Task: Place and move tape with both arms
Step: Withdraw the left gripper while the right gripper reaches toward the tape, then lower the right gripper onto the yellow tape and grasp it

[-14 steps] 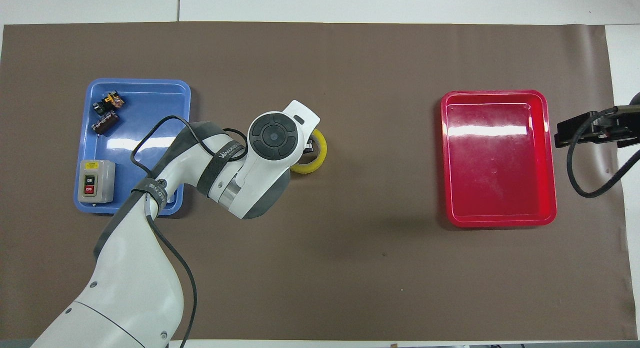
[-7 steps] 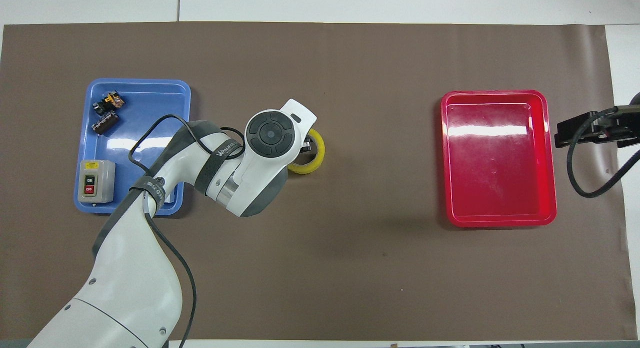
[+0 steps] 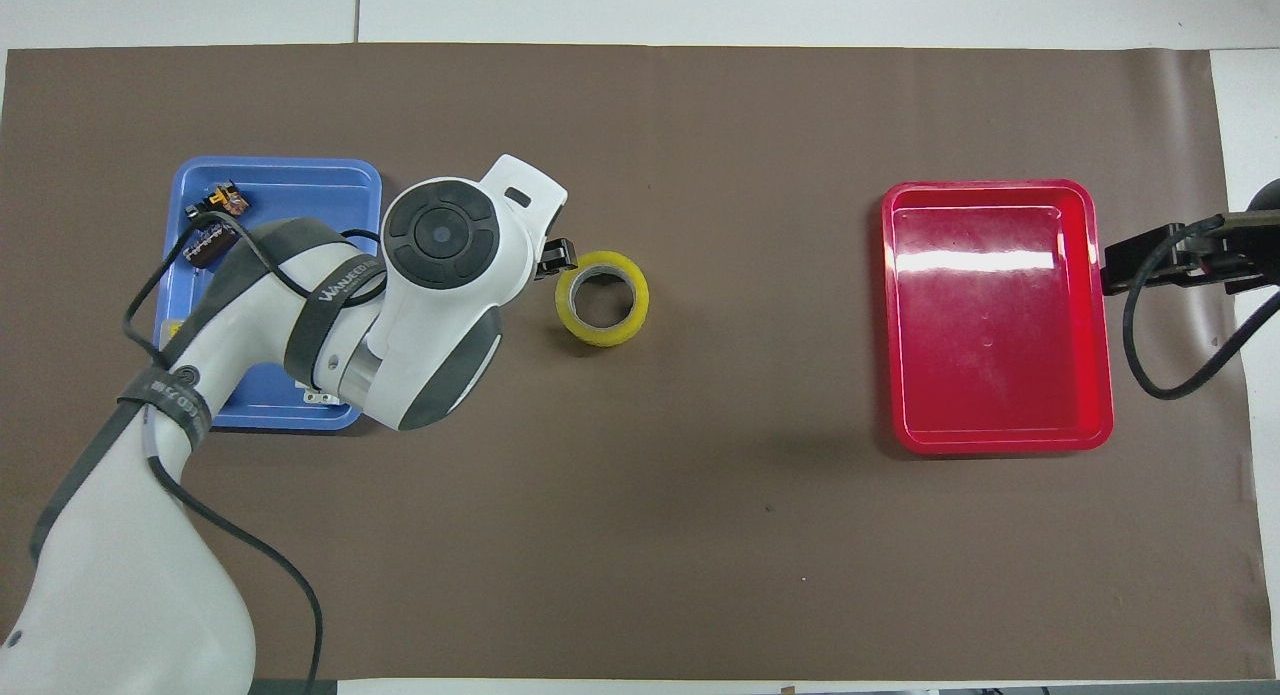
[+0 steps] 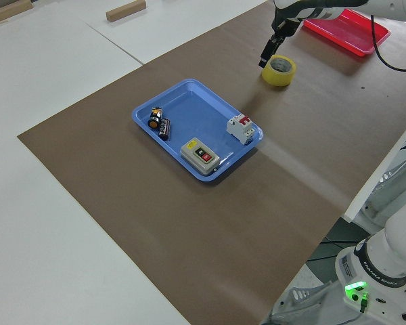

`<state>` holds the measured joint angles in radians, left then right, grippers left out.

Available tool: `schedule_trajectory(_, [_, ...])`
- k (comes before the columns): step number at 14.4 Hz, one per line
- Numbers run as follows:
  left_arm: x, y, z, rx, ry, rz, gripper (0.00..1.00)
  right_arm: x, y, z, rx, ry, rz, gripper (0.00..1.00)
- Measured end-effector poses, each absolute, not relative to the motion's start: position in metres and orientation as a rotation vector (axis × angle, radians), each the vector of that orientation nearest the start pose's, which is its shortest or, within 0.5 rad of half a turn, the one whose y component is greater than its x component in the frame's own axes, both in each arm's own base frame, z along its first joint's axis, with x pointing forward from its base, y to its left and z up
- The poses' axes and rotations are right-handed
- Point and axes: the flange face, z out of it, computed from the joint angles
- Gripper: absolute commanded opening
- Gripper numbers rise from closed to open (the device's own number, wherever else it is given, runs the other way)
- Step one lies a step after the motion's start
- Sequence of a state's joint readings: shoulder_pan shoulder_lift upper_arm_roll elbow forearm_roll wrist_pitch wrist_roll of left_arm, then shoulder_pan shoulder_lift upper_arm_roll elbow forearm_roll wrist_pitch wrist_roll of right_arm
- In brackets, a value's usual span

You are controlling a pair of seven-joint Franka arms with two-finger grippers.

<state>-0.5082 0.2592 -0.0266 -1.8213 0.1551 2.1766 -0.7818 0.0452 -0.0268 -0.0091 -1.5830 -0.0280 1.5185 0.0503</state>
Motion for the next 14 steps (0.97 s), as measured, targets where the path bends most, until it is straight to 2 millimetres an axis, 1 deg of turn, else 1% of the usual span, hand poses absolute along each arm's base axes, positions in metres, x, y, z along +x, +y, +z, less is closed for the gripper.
schedule_trajectory(2, [0.553, -0.29, 0.426, -3.071, -0.314, -0.243, 1.0, 0.542, 0.033, 0.624, -3.17, -0.025, 0.041, 1.0])
schedule_trajectory(3, [0.555, -0.277, 0.435, -3.068, -0.329, -0.248, 1.0, 0.545, 0.046, 0.622, -3.167, -0.062, 0.008, 1.0])
schedule_trajectory(5, [0.558, -0.25, 0.448, -3.056, -0.317, -0.235, 1.0, 0.554, 0.082, 0.608, -3.157, -0.127, -0.03, 1.0])
schedule_trajectory(6, [0.56, -0.234, 0.454, -3.049, -0.298, -0.224, 1.0, 0.56, 0.105, 0.597, -3.141, -0.134, -0.046, 1.0])
schedule_trajectory(8, [0.566, -0.197, 0.467, -3.041, -0.244, -0.189, 1.0, 0.57, 0.159, 0.569, -3.105, -0.153, -0.06, 1.0])
schedule_trajectory(10, [0.57, -0.153, 0.481, -3.066, -0.182, -0.14, 1.0, 0.575, 0.215, 0.539, -3.092, -0.166, -0.089, 1.0])
schedule_trajectory(11, [0.571, -0.128, 0.489, -3.087, -0.151, -0.115, 1.0, 0.578, 0.239, 0.524, -3.085, -0.16, -0.107, 1.0])
schedule_trajectory(12, [0.571, -0.103, 0.496, -3.105, -0.118, -0.092, 1.0, 0.58, 0.258, 0.509, -3.077, -0.155, -0.126, 1.0])
schedule_trajectory(14, [0.569, -0.059, 0.508, -3.127, -0.061, -0.064, 1.0, 0.586, 0.288, 0.48, -3.054, -0.147, -0.161, 1.0])
